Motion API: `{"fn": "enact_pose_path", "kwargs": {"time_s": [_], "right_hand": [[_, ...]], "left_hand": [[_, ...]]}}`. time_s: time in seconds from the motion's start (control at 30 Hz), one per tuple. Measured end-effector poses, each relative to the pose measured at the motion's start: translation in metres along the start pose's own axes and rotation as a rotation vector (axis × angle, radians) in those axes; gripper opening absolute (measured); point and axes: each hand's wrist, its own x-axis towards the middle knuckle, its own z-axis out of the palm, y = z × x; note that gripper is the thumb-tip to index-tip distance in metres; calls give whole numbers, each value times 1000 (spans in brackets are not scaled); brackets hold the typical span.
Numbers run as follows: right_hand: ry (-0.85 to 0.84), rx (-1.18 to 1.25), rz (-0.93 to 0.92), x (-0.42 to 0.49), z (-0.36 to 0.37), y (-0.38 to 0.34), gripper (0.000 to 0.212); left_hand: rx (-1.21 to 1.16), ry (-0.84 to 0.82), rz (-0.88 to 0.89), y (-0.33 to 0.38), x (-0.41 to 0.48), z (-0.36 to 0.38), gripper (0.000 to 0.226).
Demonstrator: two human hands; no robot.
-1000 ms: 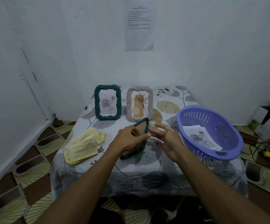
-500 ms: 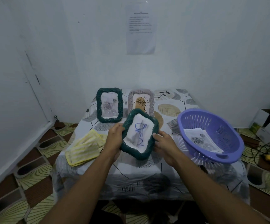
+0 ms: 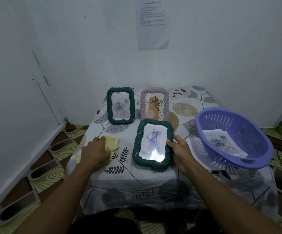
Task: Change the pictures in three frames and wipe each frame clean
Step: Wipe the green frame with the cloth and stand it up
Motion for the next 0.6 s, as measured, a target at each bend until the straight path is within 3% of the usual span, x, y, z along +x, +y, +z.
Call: {"fn": "enact_pose_path", "kwargs": {"time_s": [0.13, 0.27, 0.37, 0.43, 0.6], "right_hand": [[-14, -7, -24, 1, -1, 1, 31], [-21, -20, -47, -2, -3, -2, 28], [-19, -20, -53, -4, -7, -4, 30], [-9, -17, -46, -4, -10, -5, 31], [-4, 8, -63, -4, -15, -11, 28]], "left_hand": [[-210, 123, 38, 5, 3, 2, 41], [-295, -4, -156, 19, 14, 0, 61], [-230, -113, -141, 24, 14, 5, 31], [-319, -48, -81, 30, 14, 6, 14], [-712, 279, 126, 47, 7, -20, 18]]}}
